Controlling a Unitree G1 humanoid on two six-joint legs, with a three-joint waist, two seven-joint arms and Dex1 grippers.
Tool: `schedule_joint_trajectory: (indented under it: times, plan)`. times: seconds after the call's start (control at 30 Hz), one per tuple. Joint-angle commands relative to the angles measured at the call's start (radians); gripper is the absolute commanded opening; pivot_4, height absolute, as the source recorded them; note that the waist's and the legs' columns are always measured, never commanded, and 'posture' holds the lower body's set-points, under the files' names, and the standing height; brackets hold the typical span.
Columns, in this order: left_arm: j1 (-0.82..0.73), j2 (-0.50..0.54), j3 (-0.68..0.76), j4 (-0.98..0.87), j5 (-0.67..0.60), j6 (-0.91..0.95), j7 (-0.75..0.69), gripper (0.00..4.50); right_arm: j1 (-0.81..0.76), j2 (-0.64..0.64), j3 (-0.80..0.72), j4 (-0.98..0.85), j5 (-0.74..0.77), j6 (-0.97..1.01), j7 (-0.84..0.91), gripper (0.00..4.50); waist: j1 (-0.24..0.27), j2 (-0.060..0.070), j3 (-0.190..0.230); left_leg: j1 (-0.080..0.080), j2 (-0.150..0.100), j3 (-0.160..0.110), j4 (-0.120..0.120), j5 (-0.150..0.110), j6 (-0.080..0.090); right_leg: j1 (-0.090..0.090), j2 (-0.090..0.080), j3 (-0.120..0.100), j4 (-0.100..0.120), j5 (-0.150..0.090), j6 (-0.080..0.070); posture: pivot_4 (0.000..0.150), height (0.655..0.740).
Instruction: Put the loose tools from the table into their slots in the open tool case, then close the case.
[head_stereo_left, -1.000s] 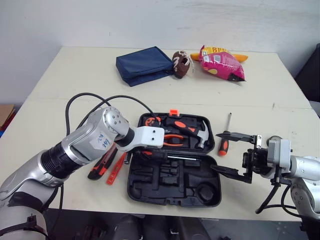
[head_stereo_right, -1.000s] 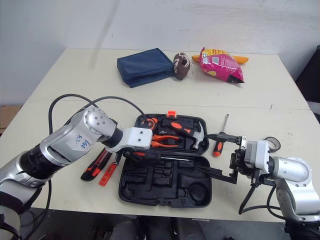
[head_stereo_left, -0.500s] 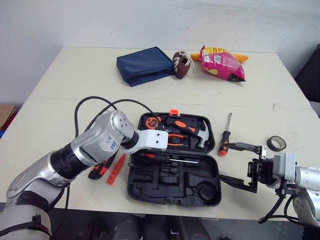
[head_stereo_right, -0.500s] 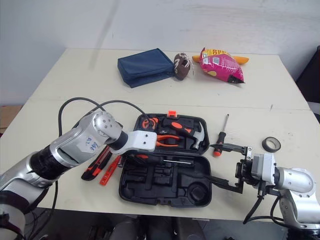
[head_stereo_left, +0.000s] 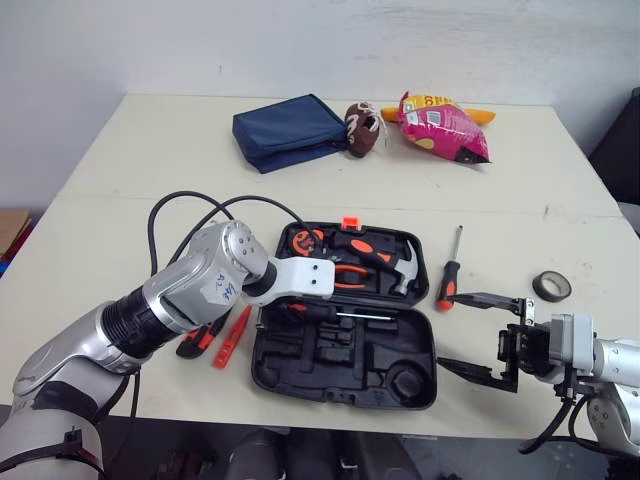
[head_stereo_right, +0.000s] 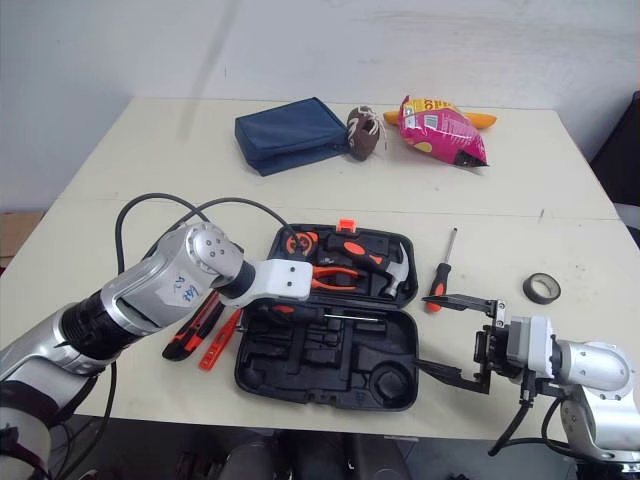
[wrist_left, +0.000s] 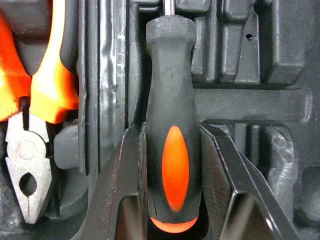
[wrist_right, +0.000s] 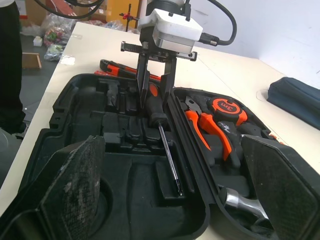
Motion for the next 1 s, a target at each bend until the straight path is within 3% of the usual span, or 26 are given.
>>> schedule_joint_trajectory:
  times: [0.03, 0.13, 0.33, 0.43, 0.57, 0.7, 0.8, 1.0]
  plan:
    - [-0.003, -0.006, 0.038, -0.044, 0.008, 0.009, 0.023, 2.02, 0.006, 0.003, -0.023, -0.003, 0.025, -0.015, 0.017, 4.50, 0.001, 0.000, 0.000, 0.000, 0.000, 0.000, 0.000, 0.000, 0.000, 0.000, 0.000, 0.000, 0.000, 0.000, 0.000, 0.150, 0.7400]
    - [-0.012, -0.015, 0.072, -0.084, -0.012, 0.024, 0.026, 3.26, 0.011, 0.002, -0.021, -0.003, 0.028, -0.010, 0.022, 4.50, 0.003, 0.000, 0.000, 0.000, 0.000, 0.000, 0.000, 0.000, 0.000, 0.000, 0.000, 0.000, 0.000, 0.000, 0.000, 0.150, 0.7400]
    - [-0.014, 0.042, 0.149, -0.148, -0.076, 0.055, -0.017, 3.26, 0.019, -0.007, -0.014, -0.018, 0.035, 0.017, 0.028, 4.50, -0.001, 0.000, 0.000, 0.001, 0.000, 0.000, 0.000, 0.000, 0.000, 0.000, 0.000, 0.000, 0.001, -0.001, -0.001, 0.150, 0.7400]
    - [0.051, -0.006, 0.277, -0.101, -0.156, -0.010, 0.012, 3.26, 0.014, -0.006, -0.011, -0.028, 0.032, 0.029, 0.019, 4.50, 0.000, 0.000, 0.000, 0.001, 0.000, -0.001, 0.000, 0.000, 0.000, 0.000, 0.000, 0.000, 0.002, -0.001, 0.000, 0.150, 0.7400]
    - [0.177, -0.061, 0.414, -0.010, -0.227, -0.237, 0.023, 1.95, 0.016, -0.003, -0.011, -0.040, 0.027, 0.039, 0.009, 4.50, -0.002, 0.000, 0.000, 0.002, 0.000, -0.001, 0.000, 0.000, 0.000, 0.001, -0.001, 0.000, 0.003, -0.001, 0.000, 0.150, 0.7400]
    - [0.305, -0.159, 0.514, 0.115, -0.270, -0.427, 0.083, 0.20, 0.014, 0.001, -0.011, -0.050, 0.021, 0.050, -0.009, 4.50, 0.000, 0.001, 0.000, 0.001, 0.000, -0.002, 0.001, 0.000, -0.001, 0.001, 0.000, -0.001, 0.003, -0.002, 0.000, 0.150, 0.7400]
    - [0.361, -0.162, 0.472, 0.188, -0.216, -0.615, 0.060, 0.03, 0.013, 0.001, -0.010, -0.052, 0.019, 0.053, -0.019, 4.50, -0.001, 0.001, 0.000, 0.001, 0.000, -0.002, 0.000, 0.000, 0.000, 0.001, 0.000, -0.001, 0.003, -0.002, 0.000, 0.150, 0.7400]
    - [0.393, -0.228, 0.467, 0.242, -0.206, -0.641, 0.114, 0.03, 0.009, -0.004, -0.009, -0.051, 0.015, 0.059, -0.028, 4.50, 0.002, 0.001, 0.000, 0.001, -0.001, -0.002, 0.000, -0.001, 0.000, 0.001, -0.001, -0.001, 0.002, -0.001, 0.000, 0.150, 0.7400]
